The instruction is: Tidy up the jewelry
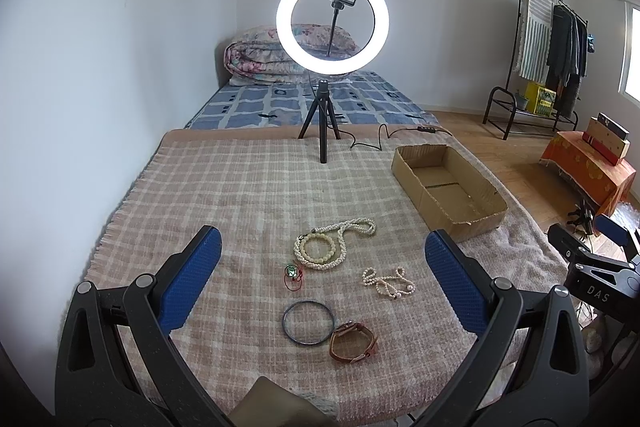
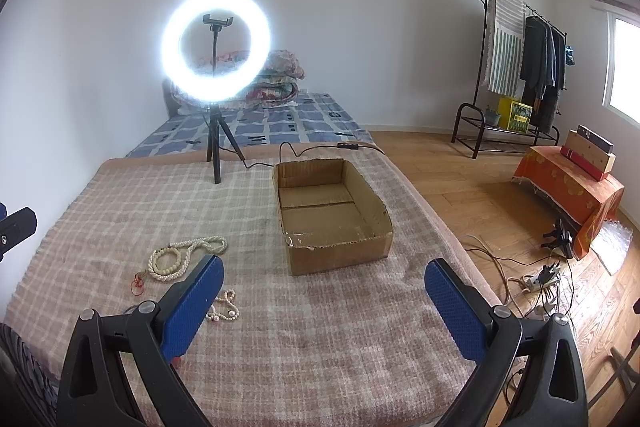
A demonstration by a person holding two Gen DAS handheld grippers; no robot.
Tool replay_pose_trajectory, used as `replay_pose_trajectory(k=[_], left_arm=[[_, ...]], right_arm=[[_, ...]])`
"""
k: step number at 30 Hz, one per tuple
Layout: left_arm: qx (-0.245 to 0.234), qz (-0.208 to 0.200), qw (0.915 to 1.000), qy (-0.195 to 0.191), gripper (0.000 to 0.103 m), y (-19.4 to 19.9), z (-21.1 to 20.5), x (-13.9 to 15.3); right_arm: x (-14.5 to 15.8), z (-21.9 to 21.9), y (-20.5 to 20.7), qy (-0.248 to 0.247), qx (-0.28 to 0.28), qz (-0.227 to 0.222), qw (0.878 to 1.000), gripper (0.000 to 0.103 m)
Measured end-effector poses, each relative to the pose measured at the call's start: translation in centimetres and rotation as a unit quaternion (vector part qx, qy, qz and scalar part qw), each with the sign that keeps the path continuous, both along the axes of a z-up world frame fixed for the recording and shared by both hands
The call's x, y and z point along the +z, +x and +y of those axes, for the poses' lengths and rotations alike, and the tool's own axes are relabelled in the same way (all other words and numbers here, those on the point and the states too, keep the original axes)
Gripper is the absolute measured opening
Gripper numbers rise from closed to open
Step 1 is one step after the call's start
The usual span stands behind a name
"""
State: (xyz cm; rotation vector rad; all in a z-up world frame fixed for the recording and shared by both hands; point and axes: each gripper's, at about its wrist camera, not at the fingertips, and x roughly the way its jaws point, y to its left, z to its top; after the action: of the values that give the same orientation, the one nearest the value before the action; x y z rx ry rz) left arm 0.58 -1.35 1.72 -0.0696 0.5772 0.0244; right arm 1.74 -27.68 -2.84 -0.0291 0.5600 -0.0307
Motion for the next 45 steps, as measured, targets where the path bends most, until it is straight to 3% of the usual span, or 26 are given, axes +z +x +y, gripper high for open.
replay_pose_trajectory(k=[17,37,45], left_arm=[[0.001,-0.003,1.0000,0.000,0.103,0.8,0.4,3.2],[0.007,0.001,1.0000,0.000,0.103,1.3,1.3,3.0],[0.011,0.010,0.9999,-0.003,0.103,2.4,3.0,0.2]], right_arm=[[0.3,0.1,0.0,-0.001,-0.002,-0.002,1.000,0.102],[0.0,0.4,0.8,-0.004,0.000,0.004,1.000,0.102],[-0.8,0.8,2.3,-0.012,0.003,0.008,1.000,0.102]])
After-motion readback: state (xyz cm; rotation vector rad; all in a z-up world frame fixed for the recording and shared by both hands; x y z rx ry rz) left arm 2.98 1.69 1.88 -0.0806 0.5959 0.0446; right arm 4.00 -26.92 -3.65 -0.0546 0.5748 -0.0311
